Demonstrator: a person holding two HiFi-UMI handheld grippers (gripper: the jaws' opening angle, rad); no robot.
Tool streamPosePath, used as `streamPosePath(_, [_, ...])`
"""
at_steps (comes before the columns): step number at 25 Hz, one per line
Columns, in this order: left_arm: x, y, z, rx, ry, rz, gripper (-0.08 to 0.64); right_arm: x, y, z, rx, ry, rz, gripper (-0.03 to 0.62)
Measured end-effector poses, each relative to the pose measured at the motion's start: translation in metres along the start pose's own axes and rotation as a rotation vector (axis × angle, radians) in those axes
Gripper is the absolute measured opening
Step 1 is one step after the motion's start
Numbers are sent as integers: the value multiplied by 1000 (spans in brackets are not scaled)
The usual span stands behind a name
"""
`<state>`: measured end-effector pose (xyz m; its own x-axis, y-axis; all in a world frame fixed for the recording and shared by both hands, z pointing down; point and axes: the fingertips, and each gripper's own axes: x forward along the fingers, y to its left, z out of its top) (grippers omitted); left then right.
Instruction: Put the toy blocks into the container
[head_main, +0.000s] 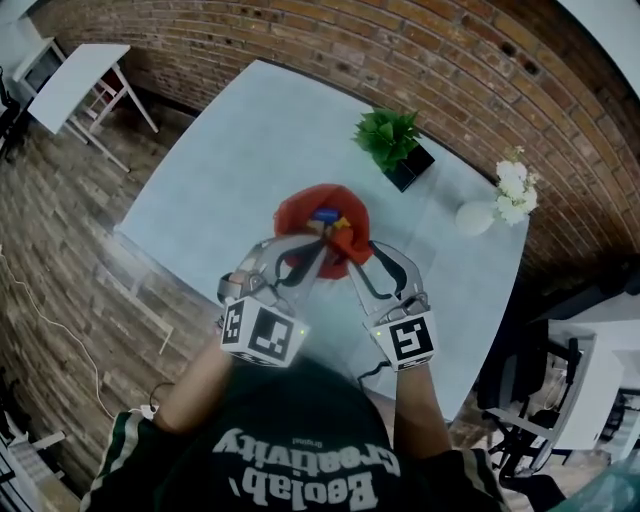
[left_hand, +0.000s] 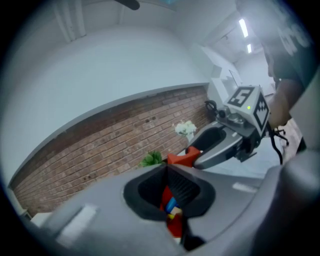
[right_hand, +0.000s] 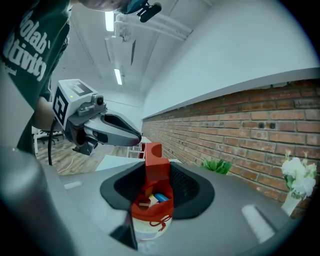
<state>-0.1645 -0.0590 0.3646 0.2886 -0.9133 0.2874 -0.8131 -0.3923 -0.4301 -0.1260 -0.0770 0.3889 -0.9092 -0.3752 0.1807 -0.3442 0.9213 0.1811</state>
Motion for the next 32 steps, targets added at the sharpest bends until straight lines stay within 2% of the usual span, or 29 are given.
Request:
streamPosePath(5, [0, 8, -10, -13, 2, -5, 3, 23, -2, -7, 8, 48, -13, 145])
streamPosePath(7, [1, 11, -11, -18, -2, -6, 3, 30, -6, -5, -2, 59, -32, 51])
streamPosePath(28, [3, 20, -18, -21, -11, -25, 3, 40, -4, -6, -35, 75, -48, 51])
streamPosePath(29, [3, 21, -18, -21, -11, -24, 3, 40, -3, -5, -45, 78, -46, 47])
streamPosePath(30, [3, 21, -18, -21, -10, -23, 3, 40, -2, -5, -57, 84, -45, 8])
streamPosePath(32, [3, 21, -19, -19, -7, -23, 3, 40, 0, -6, -79, 96, -41, 8])
